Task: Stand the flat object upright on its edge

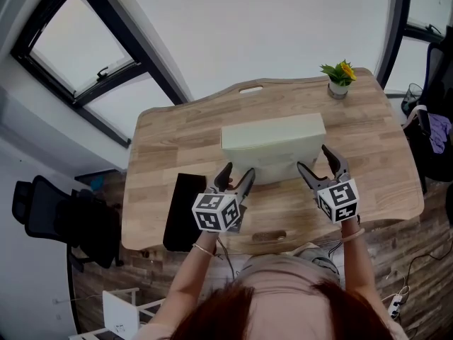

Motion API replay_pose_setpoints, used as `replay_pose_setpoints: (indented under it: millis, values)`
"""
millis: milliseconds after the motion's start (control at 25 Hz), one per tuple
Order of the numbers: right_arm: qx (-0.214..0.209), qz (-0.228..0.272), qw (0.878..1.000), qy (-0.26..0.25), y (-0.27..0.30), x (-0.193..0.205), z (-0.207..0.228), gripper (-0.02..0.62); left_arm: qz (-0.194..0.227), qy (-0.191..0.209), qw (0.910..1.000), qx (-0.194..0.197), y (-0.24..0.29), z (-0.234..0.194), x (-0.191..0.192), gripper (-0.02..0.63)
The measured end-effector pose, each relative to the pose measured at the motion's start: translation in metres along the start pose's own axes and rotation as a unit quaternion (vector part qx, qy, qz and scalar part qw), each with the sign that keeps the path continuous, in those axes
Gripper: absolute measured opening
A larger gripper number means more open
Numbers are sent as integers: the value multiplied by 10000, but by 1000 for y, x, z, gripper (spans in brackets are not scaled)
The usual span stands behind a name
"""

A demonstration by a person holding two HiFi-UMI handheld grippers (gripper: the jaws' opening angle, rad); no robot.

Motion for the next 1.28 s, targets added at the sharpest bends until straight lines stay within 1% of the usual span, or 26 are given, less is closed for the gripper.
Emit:
replay_pose_setpoints:
  millis: [240,600,760,880,1040,1120,1280]
  values:
    - [143,-27,9998,167,-13,2,1,329,7,57,9999,-107,-12,6,3,274]
    - [158,18,9996,231,-36,-2,-5,302,50,54,9999,-114,-25,22,6,273]
    - [137,5,9996,226,-48,-3,-10,278,63,91,9999,-101,-33,33,6,268]
    - [115,-27,9996,256,-57,-3,-13,257,114,155,9997,-177,-38,40,5,223]
    - [105,-95,9993,355,-68,-1,-17,227,154,183,9995,-208,-47,50,5,200]
    - [40,-149,9990,417,-74,-1,-20,184,155,214,9994,-242,-52,56,6,188]
    - [-82,-213,9990,386,-87,0,-30,154,109,271,9992,-264,-66,68,12,158]
Point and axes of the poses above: the fingertips, and each gripper's own axes: y forward along the fingers, z to its right, x out of its underside, the point moved 7 cm from there along -y, backward along the fingers, and after that the axes turned 15 degrees about x, right-handed, at the moved point
